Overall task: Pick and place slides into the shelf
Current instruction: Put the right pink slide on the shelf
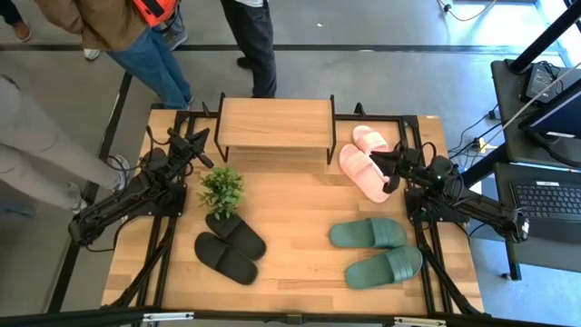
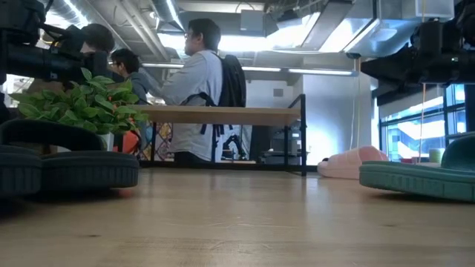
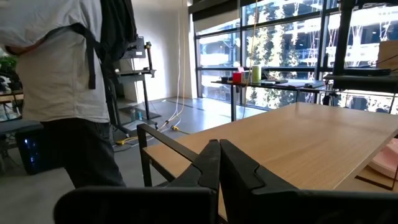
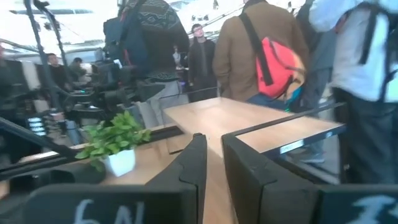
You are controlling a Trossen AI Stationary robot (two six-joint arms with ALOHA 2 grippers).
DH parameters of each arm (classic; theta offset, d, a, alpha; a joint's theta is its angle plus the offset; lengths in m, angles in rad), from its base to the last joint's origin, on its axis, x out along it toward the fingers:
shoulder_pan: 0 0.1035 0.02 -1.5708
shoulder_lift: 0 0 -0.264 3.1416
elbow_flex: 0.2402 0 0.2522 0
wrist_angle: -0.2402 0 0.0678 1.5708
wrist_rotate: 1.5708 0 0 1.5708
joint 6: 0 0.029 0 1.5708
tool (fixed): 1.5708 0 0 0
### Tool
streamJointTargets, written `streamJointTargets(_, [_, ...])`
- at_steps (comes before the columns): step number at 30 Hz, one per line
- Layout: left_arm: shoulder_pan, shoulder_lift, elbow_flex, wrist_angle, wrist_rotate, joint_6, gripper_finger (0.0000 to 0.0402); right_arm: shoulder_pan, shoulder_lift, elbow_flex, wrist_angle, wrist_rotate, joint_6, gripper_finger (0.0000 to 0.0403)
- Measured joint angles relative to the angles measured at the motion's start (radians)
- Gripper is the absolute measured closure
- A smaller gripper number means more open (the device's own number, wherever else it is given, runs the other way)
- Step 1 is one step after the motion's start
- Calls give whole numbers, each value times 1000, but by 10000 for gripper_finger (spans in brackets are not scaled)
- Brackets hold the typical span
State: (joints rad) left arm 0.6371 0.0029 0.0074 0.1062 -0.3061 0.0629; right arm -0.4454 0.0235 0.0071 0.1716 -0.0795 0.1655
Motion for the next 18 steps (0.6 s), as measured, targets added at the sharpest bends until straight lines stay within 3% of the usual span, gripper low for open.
streamJointTargets(11, [0,0,0,0,0,0,401,0,0,0,-47,-178,172,340])
streamJointTargets(18, [0,0,0,0,0,0,401,0,0,0,-50,-221,191,275])
